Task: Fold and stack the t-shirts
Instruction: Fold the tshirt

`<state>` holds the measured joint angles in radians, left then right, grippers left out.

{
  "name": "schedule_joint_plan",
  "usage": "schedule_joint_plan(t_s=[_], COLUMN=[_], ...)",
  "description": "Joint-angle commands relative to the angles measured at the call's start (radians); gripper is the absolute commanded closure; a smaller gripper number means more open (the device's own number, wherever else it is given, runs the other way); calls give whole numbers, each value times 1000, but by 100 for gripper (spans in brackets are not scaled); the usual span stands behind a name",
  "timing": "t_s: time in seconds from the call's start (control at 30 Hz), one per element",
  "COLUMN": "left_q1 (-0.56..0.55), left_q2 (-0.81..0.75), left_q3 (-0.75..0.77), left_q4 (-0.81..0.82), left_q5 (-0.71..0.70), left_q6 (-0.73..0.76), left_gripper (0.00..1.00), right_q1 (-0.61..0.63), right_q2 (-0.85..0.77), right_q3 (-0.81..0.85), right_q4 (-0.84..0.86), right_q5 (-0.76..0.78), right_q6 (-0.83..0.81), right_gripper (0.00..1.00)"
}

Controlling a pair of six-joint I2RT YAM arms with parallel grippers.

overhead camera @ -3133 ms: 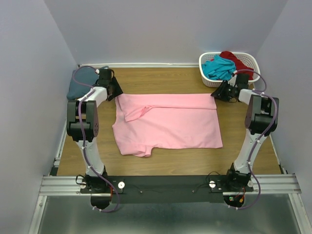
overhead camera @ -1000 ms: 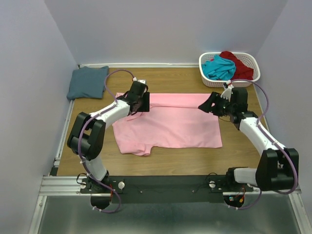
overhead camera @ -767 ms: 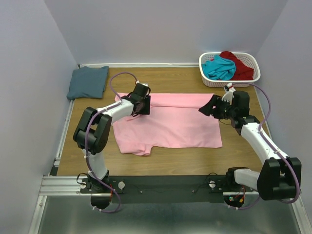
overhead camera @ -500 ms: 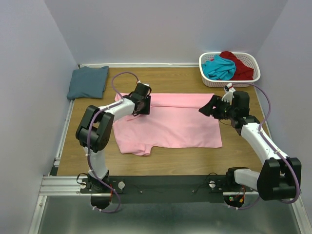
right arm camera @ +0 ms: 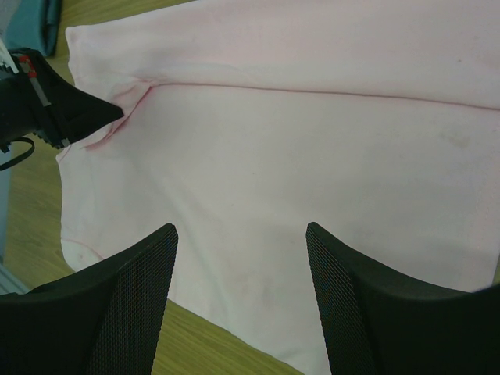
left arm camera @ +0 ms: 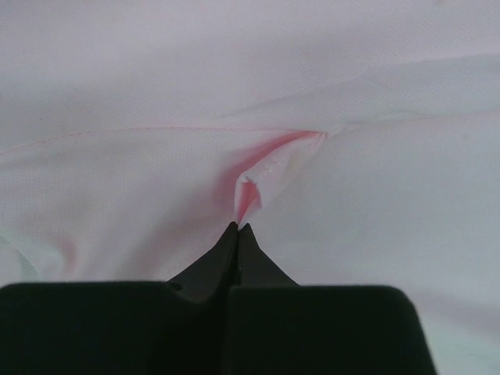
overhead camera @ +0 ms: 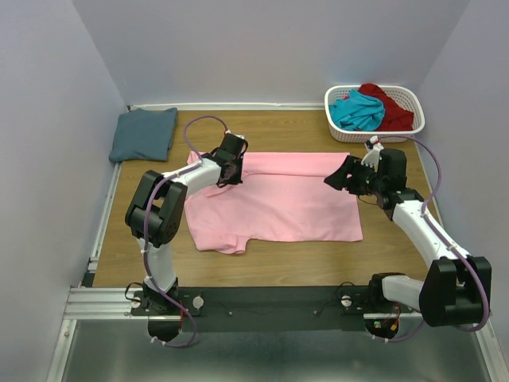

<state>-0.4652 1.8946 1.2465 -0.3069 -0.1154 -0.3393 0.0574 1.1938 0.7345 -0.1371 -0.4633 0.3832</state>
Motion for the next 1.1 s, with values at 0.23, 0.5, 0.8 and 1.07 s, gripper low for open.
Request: schedule_joint_plan(t_s=[0.23, 0.5, 0.8, 1.07], left_q1=[-16, -26, -33, -33], left_q2=[-14, 24, 12, -11], left_q3=[59, 80, 56, 70], left_q4=[-106, -113, -109, -46], left_q5=[13, 62, 63, 33], left_q6=[-46, -96, -113, -99], left_gripper=[100, 98, 54, 22], right_q1=[-1, -2, -1, -1], right_q2=[6, 10, 20, 26], right_q3=[-10, -14, -17, -15], right_q4=[-24, -24, -24, -24], right_q5=[-17, -18, -23, -29], right_q6=[-14, -18, -21, -21], right_gripper=[25, 25, 25, 25])
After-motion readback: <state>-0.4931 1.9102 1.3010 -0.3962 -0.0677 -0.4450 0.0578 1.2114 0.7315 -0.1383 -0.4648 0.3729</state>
